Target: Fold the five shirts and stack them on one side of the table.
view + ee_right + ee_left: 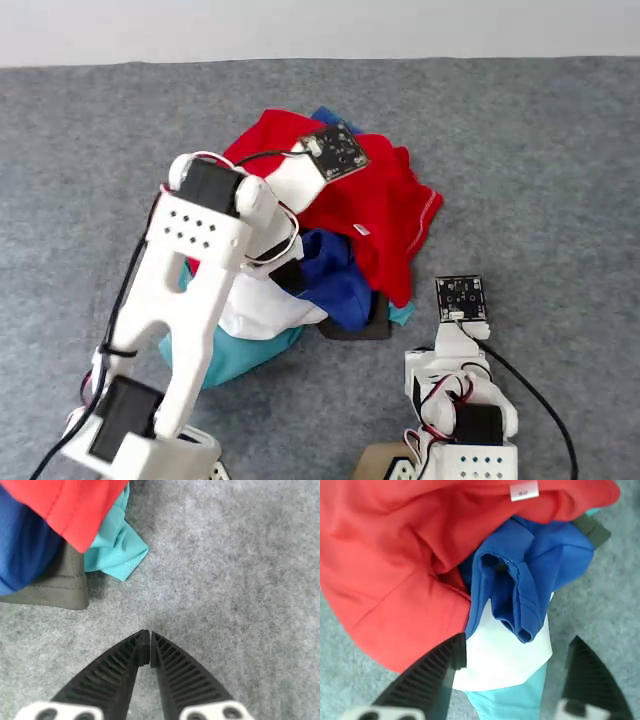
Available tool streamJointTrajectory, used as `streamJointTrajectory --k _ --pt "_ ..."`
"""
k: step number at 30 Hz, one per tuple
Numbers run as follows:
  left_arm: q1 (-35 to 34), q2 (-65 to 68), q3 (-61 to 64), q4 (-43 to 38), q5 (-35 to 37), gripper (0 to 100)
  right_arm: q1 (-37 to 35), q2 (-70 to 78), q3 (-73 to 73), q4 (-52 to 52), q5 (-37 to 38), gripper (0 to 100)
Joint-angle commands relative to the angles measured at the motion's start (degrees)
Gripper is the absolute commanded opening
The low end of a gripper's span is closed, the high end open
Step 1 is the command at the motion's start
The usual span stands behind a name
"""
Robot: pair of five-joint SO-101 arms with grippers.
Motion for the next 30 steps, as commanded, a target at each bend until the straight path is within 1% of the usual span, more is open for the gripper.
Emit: streamJointTrajectory --k 1,4,10,12,14,16,19,22,23,27,30 --pt "0.0 3.3 -0.1 1.1 -1.0 32 0.3 -0.4 0.9 0.2 0.7 1.1" --pt "-0.3 8.1 -0.1 -2.2 -1.0 32 0.3 -0.4 0.9 0.2 0.7 1.1" --pt "-4.0 17.6 -0.1 -12.2 -0.7 32 0.3 -0.4 0.9 0.2 0.7 1.1" --pt "-5.1 20.7 -0.1 -13.4 -0.7 32 0.3 -0.4 0.9 0.2 0.7 1.1" --pt "-5.6 23.6 -0.1 -13.5 -0.7 32 0.3 -0.4 0.9 0.2 0.7 1.1" --pt "-5.7 26.1 -0.1 -13.2 -0.7 28 0.3 -0.4 0.9 0.2 0.7 1.1" --pt "-5.1 28.4 -0.1 -12.0 -1.1 17 0.3 -0.4 0.9 0.2 0.7 1.1" --pt "-4.7 28.7 -0.1 -12.0 -2.9 3 0.3 -0.4 0.9 0.2 0.7 1.1" --pt "-4.6 28.7 -0.3 -12.0 -3.0 0 0.3 -0.4 0.9 0.2 0.7 1.1" --pt "-7.4 25.7 -4.8 -8.4 -2.5 0 0.3 -0.4 0.9 0.2 0.7 1.1" --pt "-12.2 21.7 -10.9 -6.8 1.1 0 0.3 -0.4 0.9 0.2 0.7 1.1"
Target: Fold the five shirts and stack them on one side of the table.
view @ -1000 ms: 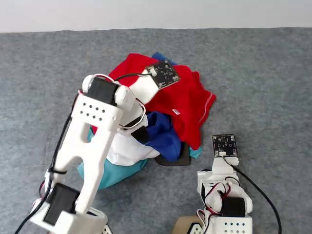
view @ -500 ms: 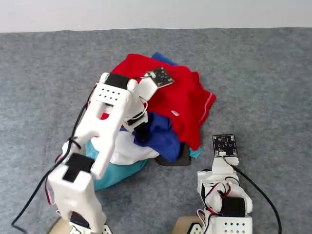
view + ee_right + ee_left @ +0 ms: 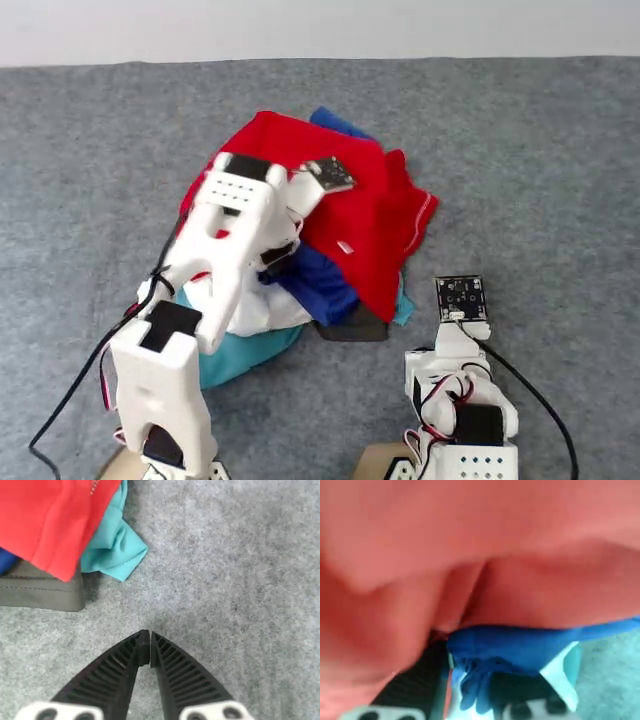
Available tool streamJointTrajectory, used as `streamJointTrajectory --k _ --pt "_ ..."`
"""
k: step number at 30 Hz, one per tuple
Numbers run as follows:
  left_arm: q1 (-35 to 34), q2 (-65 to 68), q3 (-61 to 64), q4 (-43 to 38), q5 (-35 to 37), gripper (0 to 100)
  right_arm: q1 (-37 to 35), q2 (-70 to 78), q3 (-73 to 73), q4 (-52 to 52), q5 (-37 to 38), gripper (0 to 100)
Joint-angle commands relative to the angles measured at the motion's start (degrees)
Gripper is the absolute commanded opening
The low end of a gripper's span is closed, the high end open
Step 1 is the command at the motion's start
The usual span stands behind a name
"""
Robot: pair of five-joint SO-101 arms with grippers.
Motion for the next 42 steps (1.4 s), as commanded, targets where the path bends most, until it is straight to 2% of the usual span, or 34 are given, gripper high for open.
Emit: streamJointTrajectory --k 1,6,12,18,28,33,35,39,42 --pt "-7.5 -6.9 -8.7 1.2 3.4 0 0.3 -0.4 0.9 0.2 0.7 1.1" --pt "-20.0 -10.6 -17.8 1.2 7.4 0 0.3 -0.4 0.9 0.2 0.7 1.1" --pt "-37.1 -10.7 -24.9 0.8 7.6 0 0.3 -0.4 0.9 0.2 0.7 1.1" --pt "-53.5 -10.7 -25.5 -3.5 7.6 0 0.3 -0.4 0.9 0.2 0.7 1.1" --pt "-73.7 -10.7 -25.5 -13.6 7.6 0 0.3 -0.4 0.9 0.2 0.7 1.1" --pt "-77.2 -11.3 -25.8 -15.3 6.6 2 0.3 -0.4 0.9 0.2 0.7 1.1" --pt "-77.1 -12.1 -26.7 -14.4 4.6 8 0.3 -0.4 0.9 0.2 0.7 1.1" --pt "-74.5 -14.1 -27.6 -11.1 4.6 28 0.3 -0.4 0.9 0.2 0.7 1.1" --pt "-71.0 -15.9 -27.5 -10.2 4.7 31 0.3 -0.4 0.9 0.2 0.7 1.1"
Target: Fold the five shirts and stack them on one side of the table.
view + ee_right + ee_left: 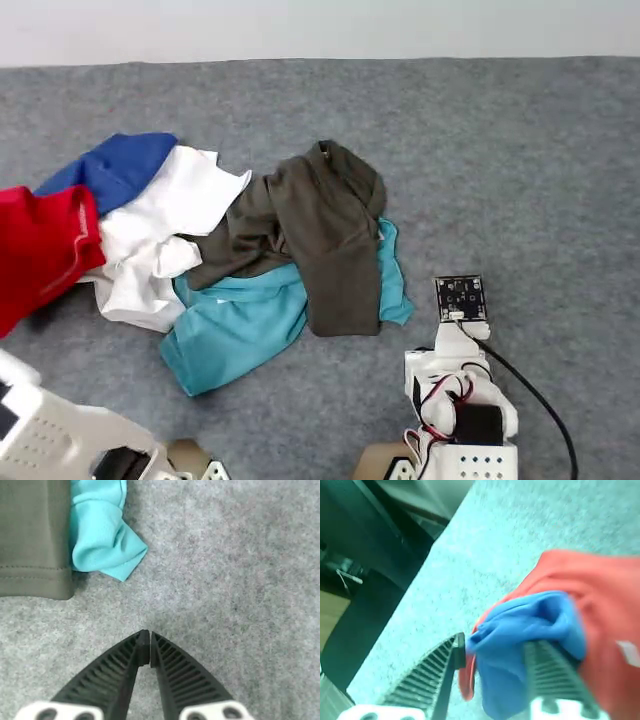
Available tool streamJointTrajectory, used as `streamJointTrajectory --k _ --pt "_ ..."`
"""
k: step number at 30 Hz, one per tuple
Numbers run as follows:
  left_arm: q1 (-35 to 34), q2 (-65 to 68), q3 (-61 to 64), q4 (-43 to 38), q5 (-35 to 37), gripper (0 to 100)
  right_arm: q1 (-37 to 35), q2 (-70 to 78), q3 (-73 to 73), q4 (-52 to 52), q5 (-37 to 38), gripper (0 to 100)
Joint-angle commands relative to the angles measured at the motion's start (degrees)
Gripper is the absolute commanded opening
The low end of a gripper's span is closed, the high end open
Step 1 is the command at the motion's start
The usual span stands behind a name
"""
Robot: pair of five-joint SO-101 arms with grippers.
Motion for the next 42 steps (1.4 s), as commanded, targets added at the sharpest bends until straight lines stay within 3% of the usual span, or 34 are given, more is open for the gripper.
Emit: streamJointTrajectory --k 1,5,12,20,30,34,38,42 --pt "4.7 -5.5 -2.2 0.9 -1.8 31 0.3 -0.4 0.9 0.2 0.7 1.1" --pt "11.5 -8.3 -2.3 6.2 -6.7 31 0.3 -0.4 0.9 0.2 0.7 1.1" --pt "30.3 -9.1 -2.2 18.5 -6.9 31 0.3 -0.4 0.9 0.2 0.7 1.1" --pt "44.2 4.9 -2.2 20.0 -5.4 31 0.3 -0.4 0.9 0.2 0.7 1.1" --pt "46.3 28.2 -2.5 20.0 -5.4 28 0.3 -0.4 0.9 0.2 0.7 1.1" --pt "46.2 33.3 -2.7 19.2 -5.5 19 0.3 -0.4 0.9 0.2 0.7 1.1" --pt "46.2 33.7 -2.9 19.2 -5.6 0 0.3 -0.4 0.9 0.2 0.7 1.1" --pt "42.4 29.3 -6.4 19.9 -5.3 0 0.3 -0.4 0.9 0.2 0.7 1.1"
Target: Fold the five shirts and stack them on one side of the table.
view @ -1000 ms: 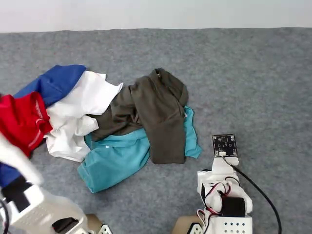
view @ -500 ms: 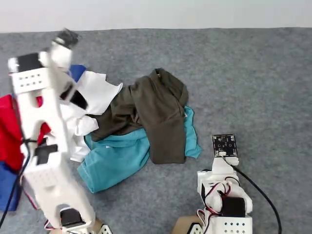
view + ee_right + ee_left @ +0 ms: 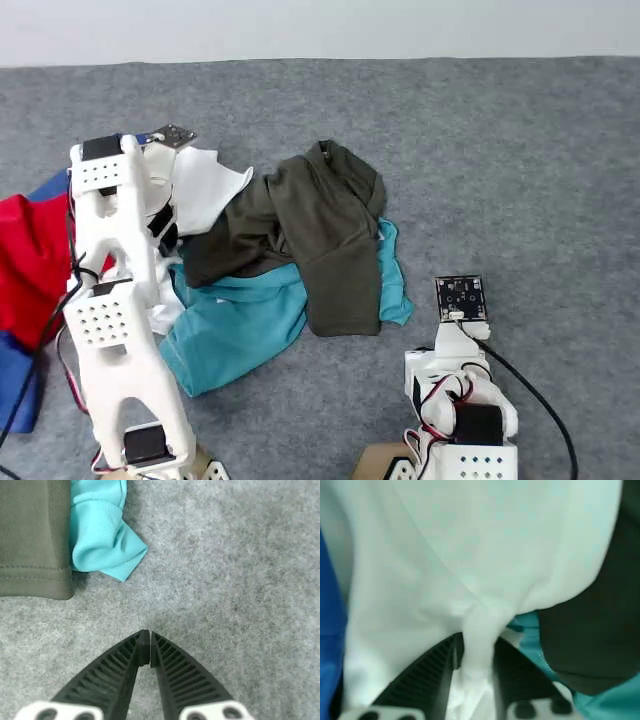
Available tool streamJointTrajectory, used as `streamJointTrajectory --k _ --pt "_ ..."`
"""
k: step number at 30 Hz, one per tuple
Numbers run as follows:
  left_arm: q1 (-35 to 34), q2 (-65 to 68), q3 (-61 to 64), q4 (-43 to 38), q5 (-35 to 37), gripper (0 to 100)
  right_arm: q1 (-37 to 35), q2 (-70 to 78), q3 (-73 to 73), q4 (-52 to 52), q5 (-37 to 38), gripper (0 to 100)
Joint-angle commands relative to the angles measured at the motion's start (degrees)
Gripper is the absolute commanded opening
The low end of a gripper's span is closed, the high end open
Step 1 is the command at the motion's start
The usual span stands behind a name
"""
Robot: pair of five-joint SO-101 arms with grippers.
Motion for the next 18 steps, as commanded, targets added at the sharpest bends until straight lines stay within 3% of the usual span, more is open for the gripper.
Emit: streamJointTrajectory --k 1,13,18 --pt "-5.4 -6.5 -4.9 0.9 0.4 0 0.3 -0.4 0.9 0.2 0.7 1.1" --pt "-33.8 -14.9 -24.4 -0.3 5.9 0 0.3 -0.4 0.9 0.2 0.7 1.1" --pt "-42.6 -14.8 -24.6 -4.3 8.7 1 0.3 -0.4 0.9 0.2 0.7 1.1"
